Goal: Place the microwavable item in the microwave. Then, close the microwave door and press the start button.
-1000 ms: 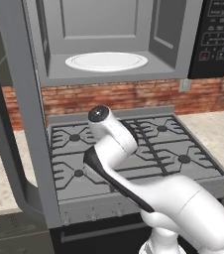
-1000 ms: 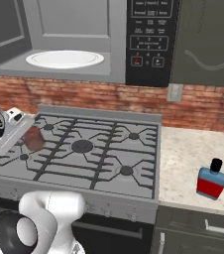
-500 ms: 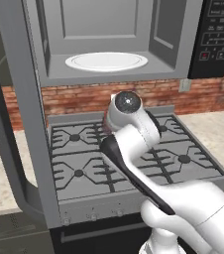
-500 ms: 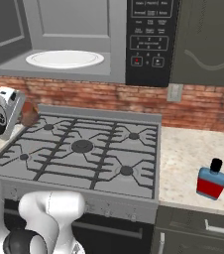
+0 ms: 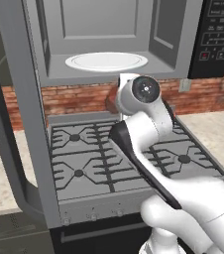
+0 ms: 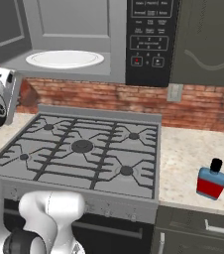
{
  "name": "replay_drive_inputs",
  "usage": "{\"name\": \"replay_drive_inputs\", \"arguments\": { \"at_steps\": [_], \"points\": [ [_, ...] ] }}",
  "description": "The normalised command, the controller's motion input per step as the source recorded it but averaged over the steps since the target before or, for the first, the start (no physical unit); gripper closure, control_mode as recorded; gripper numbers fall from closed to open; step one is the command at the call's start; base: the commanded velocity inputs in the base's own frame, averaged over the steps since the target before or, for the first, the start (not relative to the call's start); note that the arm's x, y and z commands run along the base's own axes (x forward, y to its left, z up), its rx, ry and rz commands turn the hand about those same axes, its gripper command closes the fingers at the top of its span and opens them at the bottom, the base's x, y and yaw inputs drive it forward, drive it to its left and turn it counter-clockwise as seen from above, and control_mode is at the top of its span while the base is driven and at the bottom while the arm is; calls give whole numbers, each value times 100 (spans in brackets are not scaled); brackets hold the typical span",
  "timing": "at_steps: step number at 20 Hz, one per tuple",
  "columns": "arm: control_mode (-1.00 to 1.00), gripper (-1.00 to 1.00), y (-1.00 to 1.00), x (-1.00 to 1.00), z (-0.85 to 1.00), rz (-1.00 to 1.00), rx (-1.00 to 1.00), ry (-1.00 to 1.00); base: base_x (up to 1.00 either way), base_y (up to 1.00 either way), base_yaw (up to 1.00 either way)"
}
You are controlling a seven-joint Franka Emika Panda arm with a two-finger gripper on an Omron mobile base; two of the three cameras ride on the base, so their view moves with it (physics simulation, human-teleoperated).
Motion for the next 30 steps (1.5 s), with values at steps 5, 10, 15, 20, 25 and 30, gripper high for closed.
{"name": "replay_drive_inputs", "arguments": {
  "at_steps": [5, 10, 15, 20, 25, 30],
  "points": [
    [-100, 100, -17, 18, 48, 0, 0, -10, 0, 0, 0],
    [-100, 100, -15, 42, 36, 0, 0, -8, 0, 0, 0],
    [-100, 100, -15, 52, 53, 0, 0, -3, 0, 0, 0],
    [-100, 100, -4, 65, 34, 0, 0, 0, 0, 0, 0],
    [-100, 100, 0, 75, 17, 0, 0, 0, 0, 0, 0],
    [-100, 100, 0, 75, 0, 0, 0, 3, 0, 0, 0]
  ]
}}
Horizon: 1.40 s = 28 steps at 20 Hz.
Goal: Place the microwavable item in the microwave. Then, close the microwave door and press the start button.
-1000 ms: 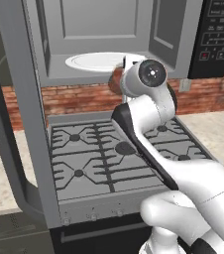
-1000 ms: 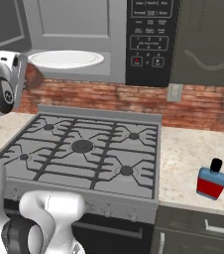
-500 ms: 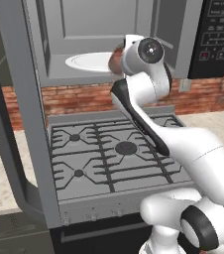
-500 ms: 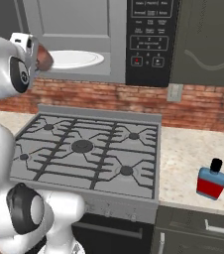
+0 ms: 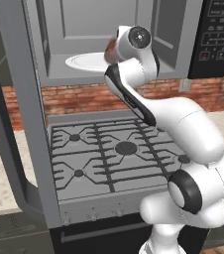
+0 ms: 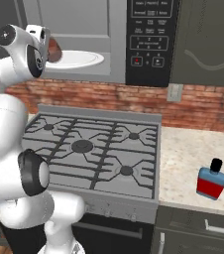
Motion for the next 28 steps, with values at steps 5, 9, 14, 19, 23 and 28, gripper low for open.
{"name": "replay_drive_inputs", "arguments": {
  "at_steps": [5, 9, 14, 19, 23, 28],
  "points": [
    [-100, 100, 0, 63, 0, 0, 0, 10, 0, 0, 0],
    [-100, 100, 0, 6, 0, 0, 0, 9, 0, 0, 0],
    [-100, 100, 0, 16, 0, 0, 0, 13, 0, 0, 0],
    [-100, -100, 0, 17, 0, 0, -1, 14, 0, 0, 0],
    [-100, -100, 0, 6, 2, 0, 0, 0, 0, 0, 0],
    [-100, -100, 0, 11, 6, 0, 0, -6, 0, 0, 0]
  ]
}}
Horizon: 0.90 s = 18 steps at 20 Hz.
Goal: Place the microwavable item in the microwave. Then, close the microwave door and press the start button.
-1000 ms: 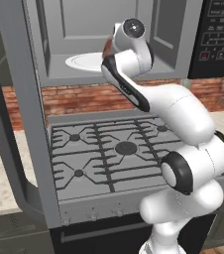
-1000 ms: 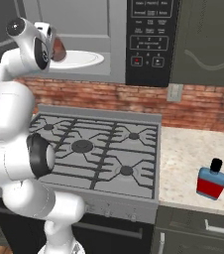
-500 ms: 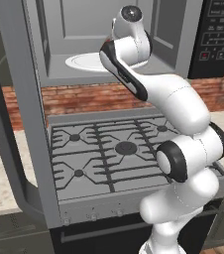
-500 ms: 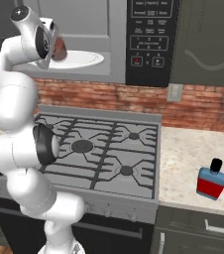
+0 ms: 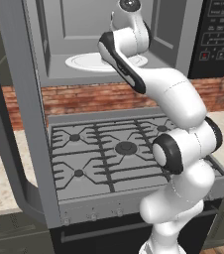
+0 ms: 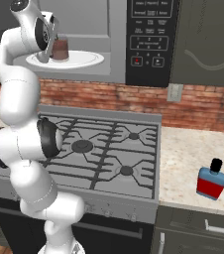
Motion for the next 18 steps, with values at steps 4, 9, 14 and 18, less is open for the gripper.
{"name": "replay_drive_inputs", "arguments": {
  "at_steps": [4, 9, 14, 18],
  "points": [
    [-100, -100, 0, 0, 11, 0, -2, -15, 0, 0, 0],
    [-100, -100, 0, -48, -8, 4, -7, -26, 0, 0, 0],
    [-100, -100, 0, -73, -28, 4, -10, -32, 0, 0, 0],
    [-100, -100, 3, -80, -48, 0, -17, -31, 0, 0, 0]
  ]
}}
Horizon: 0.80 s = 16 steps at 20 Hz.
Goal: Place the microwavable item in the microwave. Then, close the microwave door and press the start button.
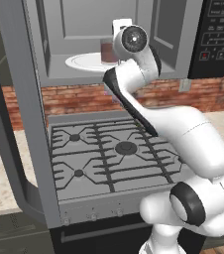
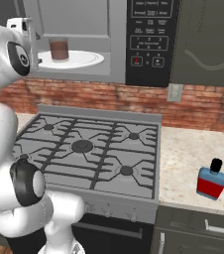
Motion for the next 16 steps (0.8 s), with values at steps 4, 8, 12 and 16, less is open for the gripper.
{"name": "replay_drive_inputs", "arguments": {
  "at_steps": [4, 8, 12, 16],
  "points": [
    [-100, -100, 23, -75, -80, 0, -34, -23, 0, 0, 0],
    [-100, -100, 41, -56, -88, 1, -42, -6, 0, 0, 0],
    [-100, -100, 48, -49, -75, 1, -41, -5, 0, 0, 0],
    [-100, -100, 74, -33, -62, 0, -40, -13, 0, 0, 0]
  ]
}}
